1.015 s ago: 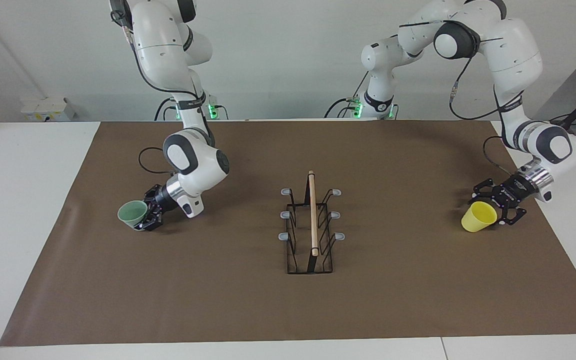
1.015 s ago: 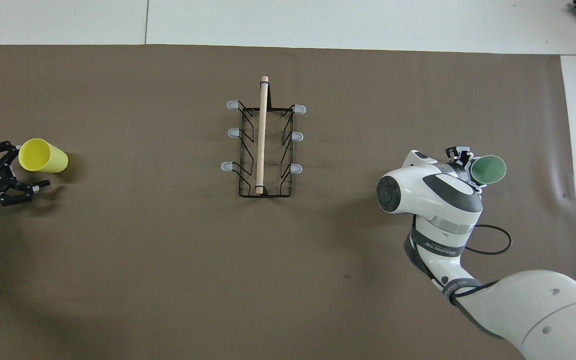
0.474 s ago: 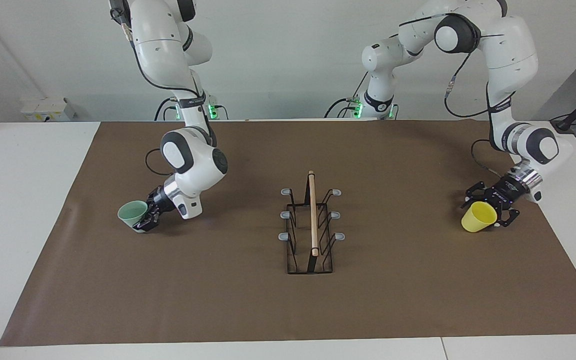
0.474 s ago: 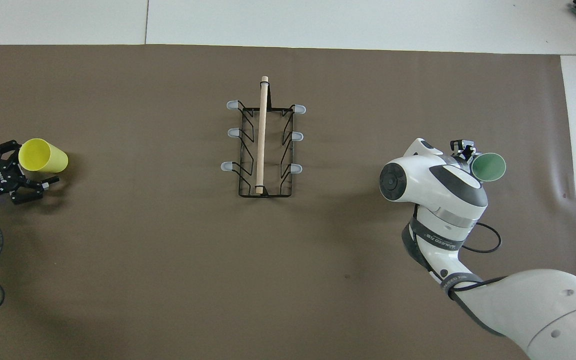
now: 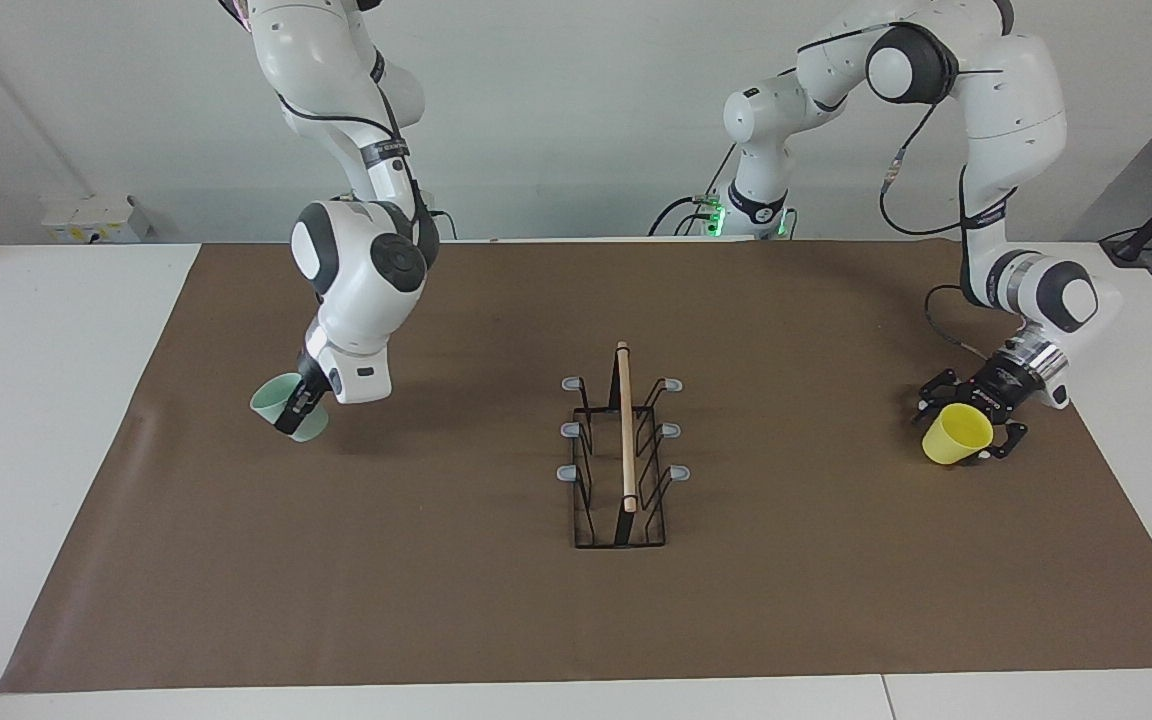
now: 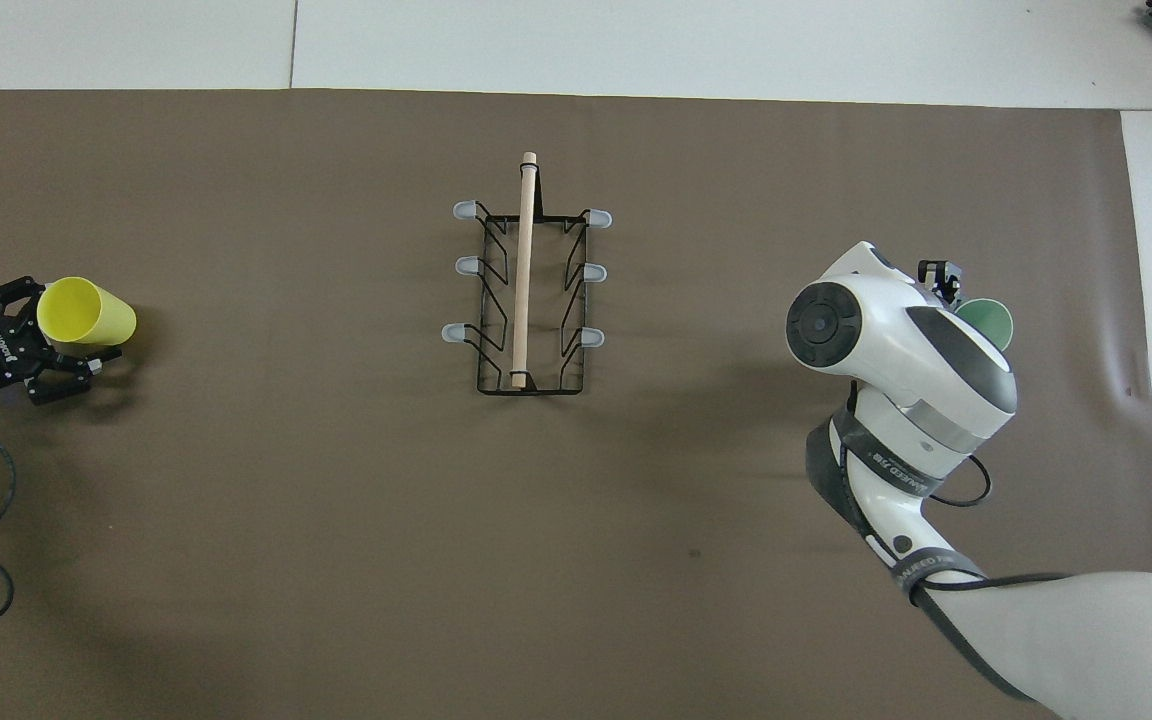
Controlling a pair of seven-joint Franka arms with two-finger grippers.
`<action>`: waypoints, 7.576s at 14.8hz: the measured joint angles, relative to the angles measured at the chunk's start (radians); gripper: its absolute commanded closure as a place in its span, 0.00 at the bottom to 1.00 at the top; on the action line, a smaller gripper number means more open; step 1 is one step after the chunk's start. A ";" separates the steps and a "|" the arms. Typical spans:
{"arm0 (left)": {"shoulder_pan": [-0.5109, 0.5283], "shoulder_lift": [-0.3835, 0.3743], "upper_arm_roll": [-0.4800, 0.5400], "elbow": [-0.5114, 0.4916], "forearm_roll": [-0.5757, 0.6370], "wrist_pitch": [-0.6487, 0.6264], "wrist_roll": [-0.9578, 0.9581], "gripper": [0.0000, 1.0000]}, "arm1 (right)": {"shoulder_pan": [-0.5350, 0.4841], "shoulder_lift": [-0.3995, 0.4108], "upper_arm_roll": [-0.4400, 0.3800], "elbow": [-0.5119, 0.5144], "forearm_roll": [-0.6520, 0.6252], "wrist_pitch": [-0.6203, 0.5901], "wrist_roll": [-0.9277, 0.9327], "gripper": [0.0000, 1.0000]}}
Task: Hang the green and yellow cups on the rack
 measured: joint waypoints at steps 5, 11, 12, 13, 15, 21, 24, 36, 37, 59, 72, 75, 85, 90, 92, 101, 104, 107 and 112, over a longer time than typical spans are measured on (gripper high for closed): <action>0.001 -0.012 0.000 -0.007 -0.012 0.001 0.003 0.86 | -0.013 -0.028 0.000 0.021 0.297 0.056 -0.033 1.00; 0.003 -0.065 0.000 0.004 -0.013 -0.003 0.007 1.00 | -0.048 -0.060 -0.002 0.027 0.653 0.159 -0.105 1.00; 0.003 -0.081 0.001 0.012 -0.010 -0.006 0.007 1.00 | -0.053 -0.067 -0.001 0.027 0.720 0.172 -0.124 1.00; 0.005 -0.100 0.002 0.021 0.005 -0.007 0.007 1.00 | -0.058 -0.074 -0.002 0.027 0.800 0.188 -0.152 1.00; 0.014 -0.147 0.002 0.035 0.070 -0.009 0.007 1.00 | -0.065 -0.088 -0.002 0.026 0.968 0.225 -0.203 1.00; 0.016 -0.289 -0.050 0.063 0.364 0.003 0.010 1.00 | -0.078 -0.126 -0.002 0.012 1.439 0.246 -0.469 1.00; 0.015 -0.369 -0.126 0.068 0.513 0.060 -0.041 1.00 | -0.100 -0.163 -0.004 -0.050 1.698 0.246 -0.666 1.00; 0.013 -0.486 -0.428 0.104 1.211 0.222 -0.405 1.00 | -0.005 -0.270 0.004 -0.290 2.494 0.325 -1.090 1.00; 0.013 -0.494 -0.442 0.104 1.248 0.222 -0.434 1.00 | 0.017 -0.270 0.005 -0.300 2.561 0.331 -1.130 1.00; -0.031 -0.498 -0.951 0.030 2.185 0.103 -1.054 1.00 | 0.251 -0.164 0.007 -0.335 3.165 0.322 -1.728 1.00; -0.082 -0.470 -1.135 -0.017 2.500 -0.040 -1.407 1.00 | 0.299 -0.118 0.008 -0.289 3.165 0.361 -1.728 1.00; -0.116 -0.459 -1.149 -0.036 2.576 -0.082 -1.454 1.00 | 0.302 -0.109 0.008 -0.288 3.165 0.371 -1.728 1.00; -0.242 -0.245 -1.151 -0.048 2.854 -0.304 -1.616 1.00 | 0.315 -0.101 0.008 -0.281 3.165 0.398 -1.752 1.00; -0.276 -0.187 -1.151 -0.047 2.888 -0.337 -1.646 1.00 | 0.314 -0.091 0.007 -0.280 3.165 0.401 -1.772 1.00; -0.283 -0.183 -1.152 -0.047 2.889 -0.338 -1.648 1.00 | 0.315 -0.084 0.008 -0.278 3.165 0.400 -1.785 1.00; -0.287 -0.182 -1.151 -0.046 2.892 -0.340 -1.649 1.00 | 0.314 -0.068 0.008 -0.274 3.164 0.381 -1.819 1.00; -0.287 -0.182 -1.151 -0.046 2.892 -0.340 -1.649 1.00 | 0.311 -0.065 0.008 -0.273 3.164 0.379 -1.846 1.00; -0.288 -0.182 -1.152 -0.046 2.892 -0.341 -1.649 1.00 | 0.311 -0.064 0.008 -0.271 3.164 0.379 -1.848 1.00; -0.289 -0.182 -1.152 -0.046 2.892 -0.341 -1.650 1.00 | 0.311 -0.062 0.008 -0.267 3.164 0.375 -1.848 1.00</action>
